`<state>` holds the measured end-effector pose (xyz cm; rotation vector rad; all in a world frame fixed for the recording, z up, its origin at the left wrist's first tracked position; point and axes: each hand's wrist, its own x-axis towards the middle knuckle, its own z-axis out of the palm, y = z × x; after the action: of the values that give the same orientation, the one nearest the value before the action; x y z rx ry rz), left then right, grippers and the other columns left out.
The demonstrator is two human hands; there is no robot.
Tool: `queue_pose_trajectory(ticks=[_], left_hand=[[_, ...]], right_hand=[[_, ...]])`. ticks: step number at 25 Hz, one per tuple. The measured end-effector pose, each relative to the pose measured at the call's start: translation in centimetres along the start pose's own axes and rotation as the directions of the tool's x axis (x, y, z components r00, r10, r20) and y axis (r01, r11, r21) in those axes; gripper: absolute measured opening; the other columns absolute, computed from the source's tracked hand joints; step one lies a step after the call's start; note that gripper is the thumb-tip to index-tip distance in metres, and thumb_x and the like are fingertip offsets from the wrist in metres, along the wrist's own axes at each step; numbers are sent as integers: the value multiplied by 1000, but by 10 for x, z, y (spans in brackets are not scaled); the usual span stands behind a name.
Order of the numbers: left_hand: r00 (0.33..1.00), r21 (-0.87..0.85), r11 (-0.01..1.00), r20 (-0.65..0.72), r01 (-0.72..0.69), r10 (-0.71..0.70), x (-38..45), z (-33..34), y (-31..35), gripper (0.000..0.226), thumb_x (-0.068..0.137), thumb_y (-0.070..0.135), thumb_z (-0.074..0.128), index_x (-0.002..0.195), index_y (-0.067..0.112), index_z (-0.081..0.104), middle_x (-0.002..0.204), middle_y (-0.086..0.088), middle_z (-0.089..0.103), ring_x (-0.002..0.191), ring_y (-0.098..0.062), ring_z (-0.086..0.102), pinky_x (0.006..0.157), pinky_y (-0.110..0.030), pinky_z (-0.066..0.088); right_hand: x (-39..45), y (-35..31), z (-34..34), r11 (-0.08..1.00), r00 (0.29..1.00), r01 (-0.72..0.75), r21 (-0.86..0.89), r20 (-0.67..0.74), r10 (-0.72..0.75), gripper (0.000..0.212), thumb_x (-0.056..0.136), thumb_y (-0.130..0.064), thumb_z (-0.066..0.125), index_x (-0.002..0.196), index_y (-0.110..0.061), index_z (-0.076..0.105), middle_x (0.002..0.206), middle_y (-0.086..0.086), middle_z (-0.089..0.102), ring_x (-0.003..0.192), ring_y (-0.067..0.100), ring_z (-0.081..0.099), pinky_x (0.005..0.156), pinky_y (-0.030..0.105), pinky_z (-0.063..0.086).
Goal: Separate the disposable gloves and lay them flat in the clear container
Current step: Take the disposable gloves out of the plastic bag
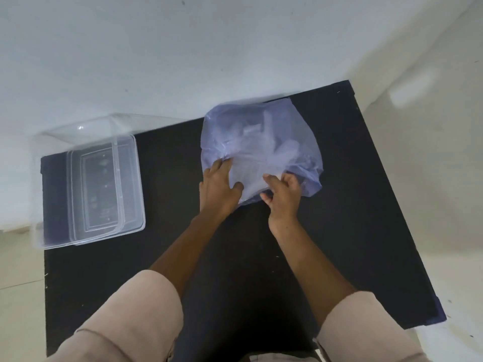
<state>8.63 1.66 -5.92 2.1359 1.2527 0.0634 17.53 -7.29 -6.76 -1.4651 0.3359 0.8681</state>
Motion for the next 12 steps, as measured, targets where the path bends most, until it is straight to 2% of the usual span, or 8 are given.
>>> queue_pose_trajectory(ticks=[1, 2, 3, 5, 7, 9, 12], left_hand=[[1000, -48, 999, -2, -6, 6, 1, 1, -1, 64, 80, 13, 63, 140, 12, 43, 144, -11, 48, 128, -34, 45, 99, -47, 43], [1000, -88, 996, -4, -5, 4, 0, 3, 0, 64, 79, 11, 64, 140, 11, 44, 143, -12, 49, 128, -33, 46, 99, -42, 43], [1000, -114, 993, -5, -3, 3, 0, 5, -1, 64, 79, 10, 65, 139, 11, 45, 143, -11, 50, 128, -32, 47, 98, -39, 42], [1000, -133, 991, -8, -2, 1, 0, 7, -3, 63, 78, 10, 65, 138, 10, 46, 142, -11, 51, 128, -32, 47, 97, -37, 41], [1000, -142, 990, -18, -12, 10, 1, 4, -5, 61, 80, 15, 65, 138, 11, 45, 141, -12, 50, 126, -33, 47, 97, -39, 42], [999, -159, 987, -29, 10, -14, 0, -2, -6, 63, 83, 20, 65, 141, 13, 42, 142, -13, 49, 127, -33, 45, 100, -44, 42], [999, -191, 981, 4, 43, -43, -4, -3, -5, 66, 84, 27, 66, 143, 19, 39, 143, -11, 47, 130, -32, 40, 104, -48, 40]], right_hand=[[-1, 3, 6, 981, 995, -102, 166, 18, 100, 23, 75, -8, 75, 87, -23, 61, 101, 4, 69, 95, 25, 67, 85, 46, 58], [0, 7, 12, 962, 990, -136, 239, -1, 140, 28, 74, -8, 77, 91, -26, 63, 106, 4, 71, 98, 26, 68, 87, 48, 57], [3, 9, 16, 970, 991, -106, 219, -55, 121, 30, 75, -7, 77, 89, -29, 63, 104, 3, 72, 97, 26, 69, 88, 49, 57], [5, 5, 19, 998, 991, 24, 50, -134, -17, 29, 81, -5, 70, 80, -32, 59, 91, -4, 68, 92, 23, 67, 92, 49, 55], [1, 0, 13, 989, 983, 109, -102, -136, -122, 27, 83, -7, 67, 79, -31, 56, 89, -6, 64, 92, 24, 65, 93, 48, 54], [-8, 0, -4, 989, 990, 75, -124, -108, -89, 22, 83, -9, 69, 79, -28, 57, 89, -2, 64, 90, 24, 64, 88, 43, 55], [-31, 9, -40, 998, 998, -36, -51, -49, 34, 12, 83, -8, 69, 82, -20, 66, 87, 4, 67, 84, 25, 65, 75, 39, 54]])
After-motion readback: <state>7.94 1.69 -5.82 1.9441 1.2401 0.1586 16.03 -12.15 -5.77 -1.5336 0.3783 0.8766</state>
